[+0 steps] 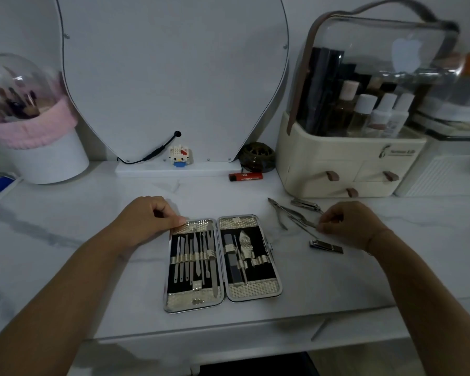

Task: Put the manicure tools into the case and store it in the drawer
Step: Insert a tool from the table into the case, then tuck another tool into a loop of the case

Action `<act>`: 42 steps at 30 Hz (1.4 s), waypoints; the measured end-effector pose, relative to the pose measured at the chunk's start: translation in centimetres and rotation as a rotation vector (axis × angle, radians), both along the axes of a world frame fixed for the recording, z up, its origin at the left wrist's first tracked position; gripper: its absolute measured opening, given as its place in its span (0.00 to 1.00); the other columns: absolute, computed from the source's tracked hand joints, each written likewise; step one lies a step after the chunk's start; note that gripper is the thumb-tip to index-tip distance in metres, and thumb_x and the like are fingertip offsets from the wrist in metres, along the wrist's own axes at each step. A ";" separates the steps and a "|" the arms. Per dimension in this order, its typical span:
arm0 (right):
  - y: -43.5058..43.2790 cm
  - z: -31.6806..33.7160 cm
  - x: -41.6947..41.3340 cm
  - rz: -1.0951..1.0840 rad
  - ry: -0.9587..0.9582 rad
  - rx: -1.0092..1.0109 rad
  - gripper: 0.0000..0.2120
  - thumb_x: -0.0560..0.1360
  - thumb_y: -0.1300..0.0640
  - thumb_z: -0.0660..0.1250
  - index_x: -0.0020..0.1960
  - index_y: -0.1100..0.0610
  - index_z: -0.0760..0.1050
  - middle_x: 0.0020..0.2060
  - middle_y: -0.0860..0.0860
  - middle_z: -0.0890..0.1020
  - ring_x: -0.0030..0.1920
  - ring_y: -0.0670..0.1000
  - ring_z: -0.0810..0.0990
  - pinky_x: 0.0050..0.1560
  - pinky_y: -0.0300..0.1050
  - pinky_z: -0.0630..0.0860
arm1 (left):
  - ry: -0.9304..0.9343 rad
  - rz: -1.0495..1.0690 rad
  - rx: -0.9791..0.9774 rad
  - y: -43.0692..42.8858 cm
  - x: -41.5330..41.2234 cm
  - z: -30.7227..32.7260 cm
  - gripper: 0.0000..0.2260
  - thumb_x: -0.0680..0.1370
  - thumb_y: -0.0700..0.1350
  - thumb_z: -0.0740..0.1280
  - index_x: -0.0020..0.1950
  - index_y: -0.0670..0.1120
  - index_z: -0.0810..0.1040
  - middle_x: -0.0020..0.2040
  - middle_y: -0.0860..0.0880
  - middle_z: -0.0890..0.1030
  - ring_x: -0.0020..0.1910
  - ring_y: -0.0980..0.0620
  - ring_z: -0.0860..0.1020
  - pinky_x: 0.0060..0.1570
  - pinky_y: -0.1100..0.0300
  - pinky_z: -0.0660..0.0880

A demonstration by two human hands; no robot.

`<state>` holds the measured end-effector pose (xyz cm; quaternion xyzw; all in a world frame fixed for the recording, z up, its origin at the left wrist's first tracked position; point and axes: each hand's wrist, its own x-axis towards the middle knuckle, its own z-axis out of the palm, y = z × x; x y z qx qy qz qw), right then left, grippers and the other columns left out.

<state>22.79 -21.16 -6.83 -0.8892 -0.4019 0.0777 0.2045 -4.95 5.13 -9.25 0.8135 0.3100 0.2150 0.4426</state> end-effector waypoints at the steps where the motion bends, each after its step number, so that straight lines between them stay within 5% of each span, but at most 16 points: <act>1: 0.0 0.1 0.0 -0.002 0.008 0.000 0.08 0.67 0.54 0.73 0.33 0.48 0.75 0.31 0.42 0.76 0.38 0.46 0.76 0.45 0.41 0.70 | 0.002 0.001 0.005 0.0 0.0 0.0 0.10 0.66 0.44 0.77 0.29 0.45 0.80 0.35 0.47 0.80 0.34 0.55 0.75 0.38 0.66 0.70; 5: 0.0 0.3 -0.2 0.004 0.028 -0.006 0.09 0.69 0.55 0.72 0.32 0.48 0.74 0.31 0.42 0.76 0.35 0.43 0.74 0.39 0.37 0.68 | 0.016 0.007 0.030 -0.1 0.1 0.0 0.10 0.67 0.45 0.77 0.31 0.43 0.79 0.34 0.48 0.79 0.30 0.61 0.73 0.31 0.75 0.68; 10: -0.1 0.2 -0.4 0.005 0.009 -0.022 0.04 0.69 0.56 0.71 0.38 0.54 0.77 0.31 0.43 0.75 0.34 0.39 0.72 0.34 0.31 0.64 | 0.024 0.002 0.019 -0.1 0.1 0.1 0.10 0.67 0.46 0.77 0.32 0.42 0.80 0.36 0.45 0.80 0.34 0.55 0.74 0.35 0.69 0.70; 20: -0.4 -0.2 -0.2 -0.035 -0.076 -0.022 0.07 0.67 0.49 0.72 0.36 0.45 0.74 0.34 0.43 0.75 0.40 0.48 0.73 0.54 0.51 0.70 | 0.014 0.005 -0.009 0.0 0.0 -0.1 0.11 0.66 0.46 0.77 0.33 0.41 0.80 0.35 0.43 0.80 0.34 0.53 0.74 0.39 0.60 0.70; 42: -1.3 -0.3 0.1 -0.009 -0.063 -0.034 0.10 0.71 0.52 0.67 0.32 0.45 0.72 0.34 0.41 0.75 0.40 0.47 0.75 0.59 0.55 0.71 | 0.005 0.016 0.023 -0.1 0.2 -0.1 0.10 0.67 0.44 0.77 0.31 0.42 0.79 0.33 0.48 0.79 0.28 0.63 0.73 0.30 0.75 0.68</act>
